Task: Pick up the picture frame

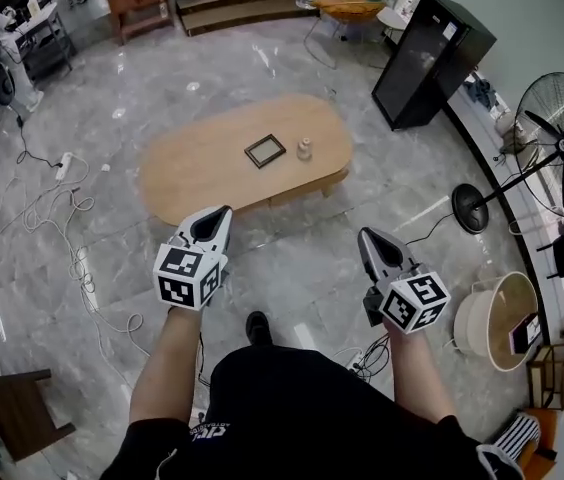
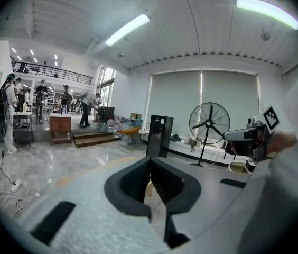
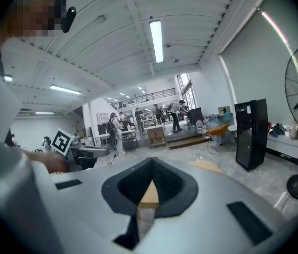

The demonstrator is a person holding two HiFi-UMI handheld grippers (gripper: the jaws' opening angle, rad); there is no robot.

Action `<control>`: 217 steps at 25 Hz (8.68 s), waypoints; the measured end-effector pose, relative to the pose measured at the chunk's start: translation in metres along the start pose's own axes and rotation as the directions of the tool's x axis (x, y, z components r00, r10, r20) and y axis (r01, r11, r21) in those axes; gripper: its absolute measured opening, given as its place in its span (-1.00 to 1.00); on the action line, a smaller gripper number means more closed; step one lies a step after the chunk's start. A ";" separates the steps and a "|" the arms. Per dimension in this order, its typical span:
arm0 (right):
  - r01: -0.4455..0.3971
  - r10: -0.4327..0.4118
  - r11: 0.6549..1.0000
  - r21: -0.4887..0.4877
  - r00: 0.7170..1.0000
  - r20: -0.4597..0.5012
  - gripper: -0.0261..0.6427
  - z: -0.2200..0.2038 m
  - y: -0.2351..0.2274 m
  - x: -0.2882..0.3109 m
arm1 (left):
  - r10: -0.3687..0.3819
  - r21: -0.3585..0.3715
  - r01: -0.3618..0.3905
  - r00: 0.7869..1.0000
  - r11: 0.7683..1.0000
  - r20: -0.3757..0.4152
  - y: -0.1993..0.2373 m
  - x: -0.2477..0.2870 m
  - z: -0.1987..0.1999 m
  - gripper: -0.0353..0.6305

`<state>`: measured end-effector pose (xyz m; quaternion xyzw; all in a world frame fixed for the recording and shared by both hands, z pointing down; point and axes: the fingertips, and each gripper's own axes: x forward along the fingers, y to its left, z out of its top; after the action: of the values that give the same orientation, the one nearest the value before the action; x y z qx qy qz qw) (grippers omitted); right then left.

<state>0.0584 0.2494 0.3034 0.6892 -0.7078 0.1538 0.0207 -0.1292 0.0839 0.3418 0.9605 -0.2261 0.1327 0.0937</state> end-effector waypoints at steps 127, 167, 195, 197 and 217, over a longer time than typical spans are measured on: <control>-0.956 -0.078 0.040 -0.289 0.285 -0.955 -0.64 -0.422 -0.232 0.605 | 0.106 -0.466 -0.314 0.901 0.827 -0.420 0.258 0.406 -0.326 -0.87; -0.859 0.019 -0.136 -0.494 0.496 -0.868 -0.72 -0.223 -0.105 0.545 | 0.039 -0.523 -0.171 0.967 0.835 -0.253 0.256 0.311 -0.160 -0.70; -0.618 0.212 -0.101 -0.780 0.752 -0.624 -0.71 -0.036 -0.016 0.458 | -0.053 -0.499 0.053 0.998 0.865 0.013 0.201 0.281 0.025 -0.60; -0.604 0.223 -0.086 -0.792 0.763 -0.606 -0.71 -0.027 -0.025 0.457 | -0.046 -0.478 0.050 0.999 0.877 0.020 0.194 0.289 0.038 -0.65; -0.509 0.320 0.295 -0.808 0.850 -0.419 -0.79 0.092 -0.256 0.430 | 0.285 -0.358 -0.252 0.957 0.899 0.043 0.135 0.360 0.137 -0.68</control>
<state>0.3053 -0.1905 0.3681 0.3432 -0.8250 -0.1884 0.4076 0.1484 -0.2150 0.3348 0.8933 -0.3805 0.0568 0.2323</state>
